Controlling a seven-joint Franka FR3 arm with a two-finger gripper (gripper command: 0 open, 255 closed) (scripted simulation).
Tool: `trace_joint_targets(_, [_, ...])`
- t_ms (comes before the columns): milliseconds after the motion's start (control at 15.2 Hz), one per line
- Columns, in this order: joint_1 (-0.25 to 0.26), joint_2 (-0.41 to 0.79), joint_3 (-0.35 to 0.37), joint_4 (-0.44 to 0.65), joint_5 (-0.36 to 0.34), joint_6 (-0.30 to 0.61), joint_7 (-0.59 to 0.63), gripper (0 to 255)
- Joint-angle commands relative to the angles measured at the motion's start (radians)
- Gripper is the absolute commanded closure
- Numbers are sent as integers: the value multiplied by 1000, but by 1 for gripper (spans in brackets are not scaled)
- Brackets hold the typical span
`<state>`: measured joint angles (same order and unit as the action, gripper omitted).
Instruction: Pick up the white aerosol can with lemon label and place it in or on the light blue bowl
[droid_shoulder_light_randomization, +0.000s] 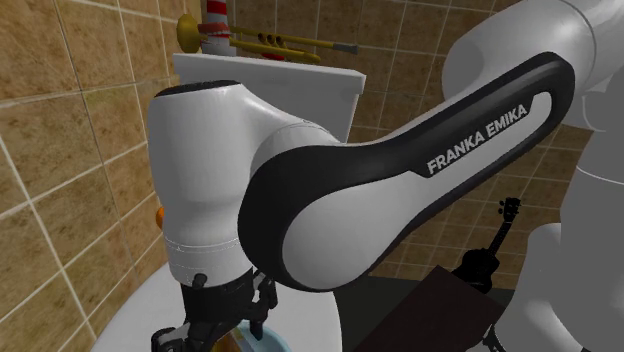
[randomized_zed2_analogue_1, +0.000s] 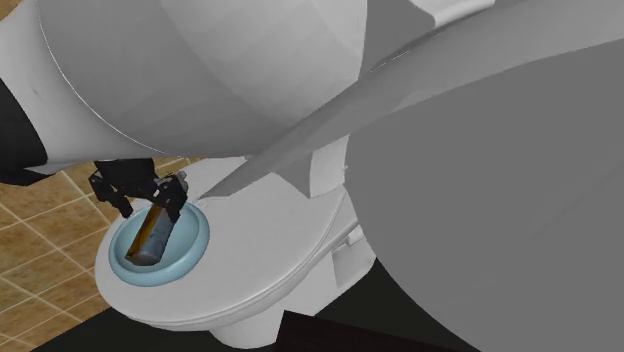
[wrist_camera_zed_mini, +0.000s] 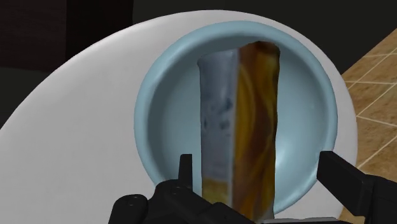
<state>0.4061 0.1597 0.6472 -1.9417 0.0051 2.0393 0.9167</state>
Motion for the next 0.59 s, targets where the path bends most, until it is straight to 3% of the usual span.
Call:
trace_joint_targets(0, [-6,-20,1,45,13,-62,-10,0])
trace_joint_targets(528, [-8,-27,1,64,17,-87,-13,0])
